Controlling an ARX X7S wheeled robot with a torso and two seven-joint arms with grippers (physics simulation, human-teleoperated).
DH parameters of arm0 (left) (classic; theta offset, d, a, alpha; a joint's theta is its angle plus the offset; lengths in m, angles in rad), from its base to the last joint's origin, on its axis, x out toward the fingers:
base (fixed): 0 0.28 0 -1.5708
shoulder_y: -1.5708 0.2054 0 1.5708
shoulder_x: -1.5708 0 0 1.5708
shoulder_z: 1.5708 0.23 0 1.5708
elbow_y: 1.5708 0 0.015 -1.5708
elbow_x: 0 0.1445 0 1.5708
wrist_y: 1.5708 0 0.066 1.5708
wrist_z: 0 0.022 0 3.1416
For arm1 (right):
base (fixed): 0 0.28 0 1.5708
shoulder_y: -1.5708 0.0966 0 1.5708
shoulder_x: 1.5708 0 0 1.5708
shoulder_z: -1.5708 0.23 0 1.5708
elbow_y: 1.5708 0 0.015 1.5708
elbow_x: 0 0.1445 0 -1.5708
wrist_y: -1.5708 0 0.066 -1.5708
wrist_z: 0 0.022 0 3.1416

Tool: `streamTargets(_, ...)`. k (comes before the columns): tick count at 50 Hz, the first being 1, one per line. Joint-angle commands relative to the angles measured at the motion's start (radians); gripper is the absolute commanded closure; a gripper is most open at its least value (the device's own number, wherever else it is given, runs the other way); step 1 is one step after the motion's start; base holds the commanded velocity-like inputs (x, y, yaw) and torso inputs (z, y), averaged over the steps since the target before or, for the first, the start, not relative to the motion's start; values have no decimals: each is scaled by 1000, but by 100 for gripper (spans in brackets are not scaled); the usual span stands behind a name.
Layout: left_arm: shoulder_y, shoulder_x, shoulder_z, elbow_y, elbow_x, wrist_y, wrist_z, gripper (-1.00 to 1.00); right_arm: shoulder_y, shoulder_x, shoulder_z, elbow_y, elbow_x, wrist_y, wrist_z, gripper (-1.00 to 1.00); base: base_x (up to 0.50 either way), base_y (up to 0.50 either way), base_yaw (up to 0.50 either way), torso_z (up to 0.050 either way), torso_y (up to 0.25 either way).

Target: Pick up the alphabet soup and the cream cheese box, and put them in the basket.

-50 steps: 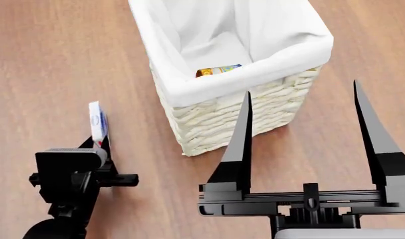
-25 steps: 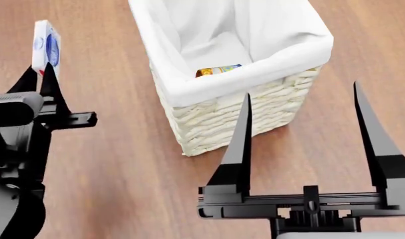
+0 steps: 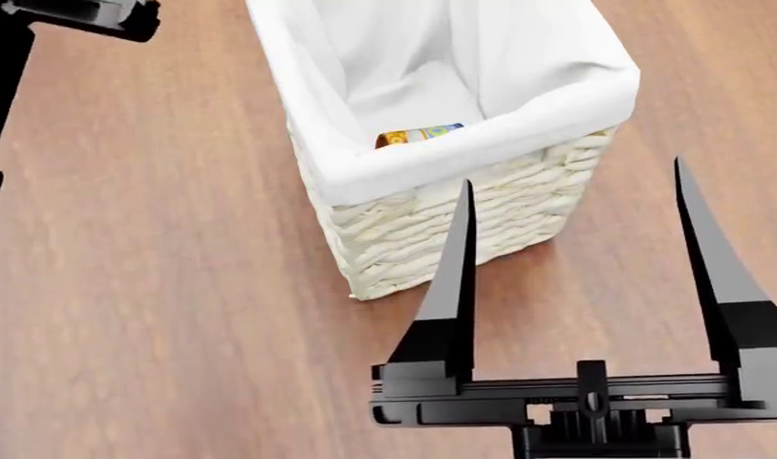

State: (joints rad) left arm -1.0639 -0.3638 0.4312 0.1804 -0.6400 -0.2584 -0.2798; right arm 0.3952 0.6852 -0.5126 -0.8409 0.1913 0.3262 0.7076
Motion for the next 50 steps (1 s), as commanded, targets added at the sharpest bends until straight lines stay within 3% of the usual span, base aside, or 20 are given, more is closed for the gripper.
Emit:
streamTargets(1, -160, 19, 71, -20, -137, -141, 160, 100, -12, 3, -5, 0, -14, -16, 5, -100, 0, 0, 0, 0, 0)
streamTargets(5, -175, 20, 118, -42, -195, -200, 247, 100, -2, 4, 3, -7, -1, 2, 2, -100, 0, 0, 0, 4, 0)
streamTargets(17, -221, 32, 155, -154, -263, -279, 353, 100, 1, 1, 1, -8, 3, 8, 2, -100, 0, 0, 0, 0, 1)
streamTargets(50, -185, 46, 222, -247, -247, -277, 431, 100, -24, 4, -4, 7, -9, -25, 7, -100, 0, 0, 0, 0, 1)
